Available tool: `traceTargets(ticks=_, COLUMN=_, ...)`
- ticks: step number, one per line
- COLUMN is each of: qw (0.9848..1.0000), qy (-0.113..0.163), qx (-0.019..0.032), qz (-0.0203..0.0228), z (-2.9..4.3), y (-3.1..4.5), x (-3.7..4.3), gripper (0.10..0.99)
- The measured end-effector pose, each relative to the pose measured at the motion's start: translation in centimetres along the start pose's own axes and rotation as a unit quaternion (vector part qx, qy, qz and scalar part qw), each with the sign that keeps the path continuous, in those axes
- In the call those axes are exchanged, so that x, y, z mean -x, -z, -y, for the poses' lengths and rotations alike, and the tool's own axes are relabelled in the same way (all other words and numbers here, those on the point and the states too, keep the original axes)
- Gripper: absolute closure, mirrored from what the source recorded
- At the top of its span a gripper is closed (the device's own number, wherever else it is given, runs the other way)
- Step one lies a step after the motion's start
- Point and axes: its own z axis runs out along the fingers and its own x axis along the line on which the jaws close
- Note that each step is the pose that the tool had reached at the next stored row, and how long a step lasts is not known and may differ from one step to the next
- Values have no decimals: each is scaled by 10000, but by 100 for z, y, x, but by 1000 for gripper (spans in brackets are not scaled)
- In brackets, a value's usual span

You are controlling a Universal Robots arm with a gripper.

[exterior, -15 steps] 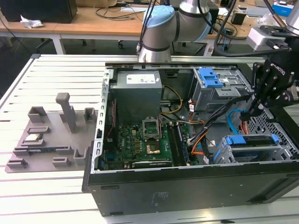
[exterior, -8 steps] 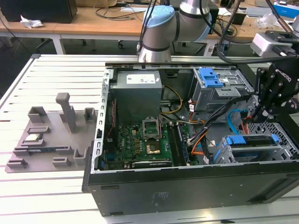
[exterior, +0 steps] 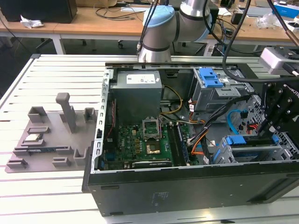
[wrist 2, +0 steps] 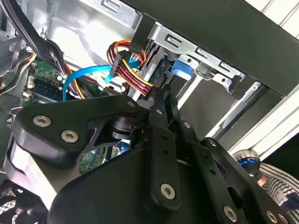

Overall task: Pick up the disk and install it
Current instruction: 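Insert the first disk wire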

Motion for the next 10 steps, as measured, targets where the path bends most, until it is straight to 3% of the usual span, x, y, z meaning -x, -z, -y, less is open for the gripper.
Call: traceTargets(ticks=10, qw=10000, qy=1, qx=0, qz=0, z=30, y=-58, x=19, gripper=918)
